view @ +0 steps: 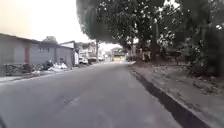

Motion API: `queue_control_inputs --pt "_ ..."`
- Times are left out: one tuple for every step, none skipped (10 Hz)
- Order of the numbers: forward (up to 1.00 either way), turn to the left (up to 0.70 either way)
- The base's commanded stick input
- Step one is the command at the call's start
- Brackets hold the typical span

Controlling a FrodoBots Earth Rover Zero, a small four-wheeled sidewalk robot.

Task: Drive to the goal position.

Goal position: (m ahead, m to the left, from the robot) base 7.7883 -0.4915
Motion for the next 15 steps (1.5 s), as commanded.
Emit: queue_control_inputs --pt "1.00 0.06" --pt "1.00 0.06" --pt "1.00 0.06" --pt "1.00 0.06" --pt "1.00 0.06" --pt "1.00 0.06" --pt "1.00 0.06" --pt "1.00 0.06" --pt "1.00 0.06" --pt "1.00 0.06" --pt "1.00 0.06" --pt "1.00 0.06" --pt "1.00 0.06" --pt "1.00 0.06" --pt "1.00 0.06"
